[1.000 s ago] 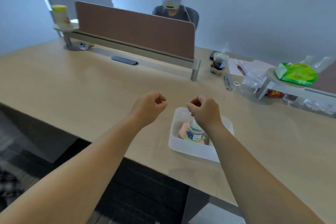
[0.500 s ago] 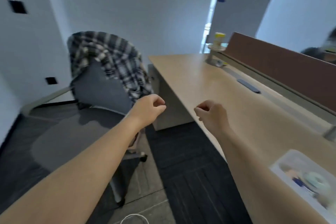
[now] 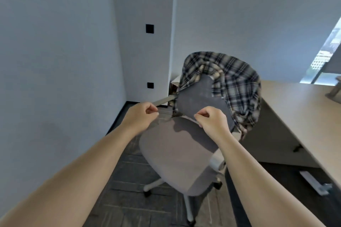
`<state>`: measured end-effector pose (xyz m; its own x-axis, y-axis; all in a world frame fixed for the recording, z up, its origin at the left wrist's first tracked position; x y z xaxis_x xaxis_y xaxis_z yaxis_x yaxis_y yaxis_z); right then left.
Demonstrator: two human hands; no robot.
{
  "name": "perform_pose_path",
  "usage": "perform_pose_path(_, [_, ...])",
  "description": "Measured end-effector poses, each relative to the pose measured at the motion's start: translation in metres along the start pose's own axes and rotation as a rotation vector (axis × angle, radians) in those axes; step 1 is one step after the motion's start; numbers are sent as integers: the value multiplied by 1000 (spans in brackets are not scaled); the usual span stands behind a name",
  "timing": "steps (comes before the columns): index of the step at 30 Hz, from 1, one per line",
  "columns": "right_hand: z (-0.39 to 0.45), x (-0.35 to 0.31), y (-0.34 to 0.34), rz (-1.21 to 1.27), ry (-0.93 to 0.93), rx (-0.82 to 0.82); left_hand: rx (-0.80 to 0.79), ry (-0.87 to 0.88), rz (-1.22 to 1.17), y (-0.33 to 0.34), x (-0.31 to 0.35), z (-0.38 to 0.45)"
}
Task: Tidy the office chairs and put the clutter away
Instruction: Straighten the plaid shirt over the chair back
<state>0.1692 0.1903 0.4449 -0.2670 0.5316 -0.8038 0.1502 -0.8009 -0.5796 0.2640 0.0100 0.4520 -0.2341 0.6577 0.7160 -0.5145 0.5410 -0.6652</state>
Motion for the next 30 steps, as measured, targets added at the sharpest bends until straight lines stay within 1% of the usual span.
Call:
perform_pose_path(6, [21, -48, 101, 19, 59, -39, -3, -7, 44, -65, -79, 53])
perform_pose_path(11, [50, -63, 151, -14, 84, -64, -39, -41, 13, -77, -127, 94])
perform_pose_path(17, [107, -59, 200, -59, 124, -89, -96, -83, 0, -56, -169, 158])
perform_pose_path(24, [212, -29, 242, -70, 221, -65, -170, -111, -15, -8, -202, 268])
perform_pose_path(30, [285, -2, 288, -91, 324, -74, -278, -173, 28, 27, -253, 339])
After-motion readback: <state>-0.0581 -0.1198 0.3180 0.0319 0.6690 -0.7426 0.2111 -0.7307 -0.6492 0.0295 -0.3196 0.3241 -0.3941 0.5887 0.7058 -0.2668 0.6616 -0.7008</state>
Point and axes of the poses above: each hand's wrist, its own z-axis towards the middle knuckle, its own y-axis out of the palm, x = y × z, the point moved 4 cm from there along z, towards the middle knuckle, and after that the axes turned 5 degrees about x, right-handed, at the moved point
